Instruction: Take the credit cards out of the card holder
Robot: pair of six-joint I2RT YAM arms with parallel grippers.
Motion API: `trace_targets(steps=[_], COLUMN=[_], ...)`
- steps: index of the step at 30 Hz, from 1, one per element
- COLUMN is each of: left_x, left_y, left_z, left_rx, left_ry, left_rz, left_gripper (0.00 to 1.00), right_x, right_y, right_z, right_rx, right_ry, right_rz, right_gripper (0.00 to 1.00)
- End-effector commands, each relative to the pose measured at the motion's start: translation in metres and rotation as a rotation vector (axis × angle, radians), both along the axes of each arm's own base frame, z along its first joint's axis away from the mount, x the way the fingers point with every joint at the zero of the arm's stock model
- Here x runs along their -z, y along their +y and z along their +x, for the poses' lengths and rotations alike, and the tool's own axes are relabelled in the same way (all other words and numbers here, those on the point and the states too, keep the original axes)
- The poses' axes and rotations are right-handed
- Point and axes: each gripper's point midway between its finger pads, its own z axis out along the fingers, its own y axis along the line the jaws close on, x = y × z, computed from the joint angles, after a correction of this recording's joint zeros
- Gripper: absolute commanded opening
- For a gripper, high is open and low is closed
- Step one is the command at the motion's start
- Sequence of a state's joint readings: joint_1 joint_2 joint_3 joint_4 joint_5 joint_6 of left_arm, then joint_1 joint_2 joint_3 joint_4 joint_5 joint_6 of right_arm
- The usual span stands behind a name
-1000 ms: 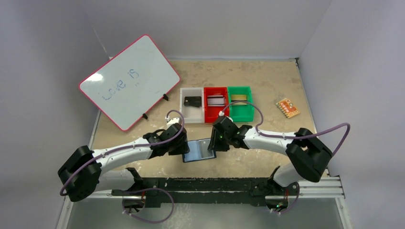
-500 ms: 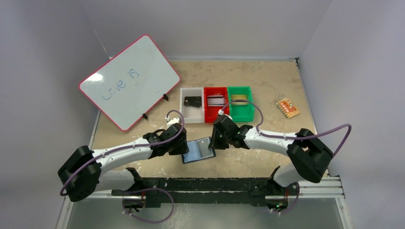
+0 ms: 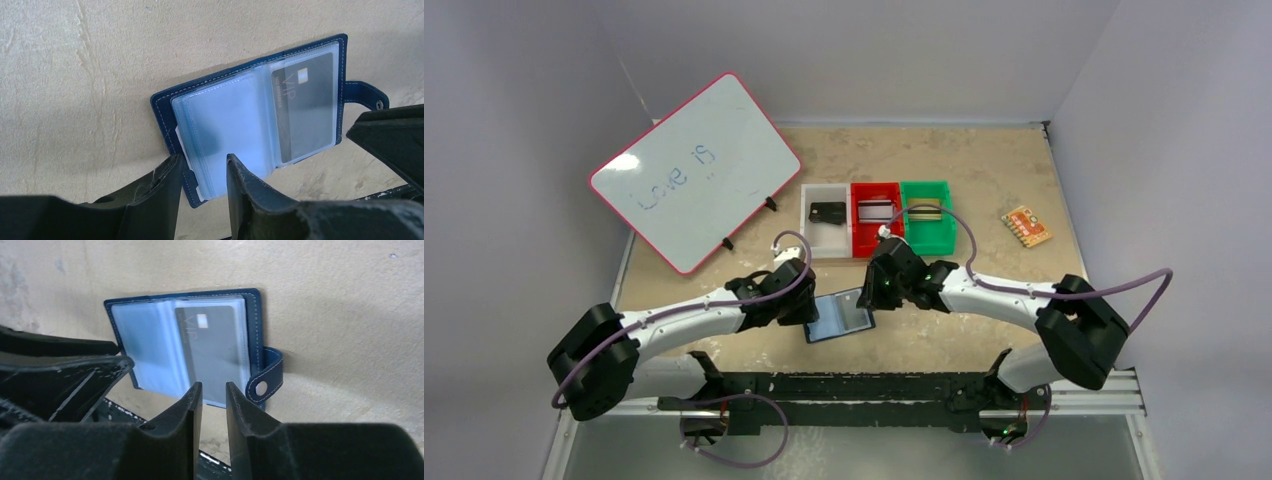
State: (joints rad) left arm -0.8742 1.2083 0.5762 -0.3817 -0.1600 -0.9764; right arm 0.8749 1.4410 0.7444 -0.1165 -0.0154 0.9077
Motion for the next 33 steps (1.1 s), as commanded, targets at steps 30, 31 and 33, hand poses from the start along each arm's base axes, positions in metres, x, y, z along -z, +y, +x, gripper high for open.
trace_targets(steps=[30,31,33], left_x=[-0.01,-0.01,-0.01], left_y=[-0.014,-0.014,-0.015], left_z=[0.011,0.011,0.012], left_rx=[0.026,0.026,0.026], left_ry=[-0.031,-0.032,-0.032], left_rz=[-0.005,-0.005,-0.006], left_gripper=[0.31,0.31,0.31], right_x=[-0.001,-0.002,-0.005], right_y=[0.012,0.011,0.012], right_z=[0.003,0.003,0.004], right_rx=[-0.066,-0.065,-0.064], right_ry=[-0.025,-0.026,-0.032], right_rz=[0.002,0.0,0.005], right_gripper=[0.21,0.22,0.24])
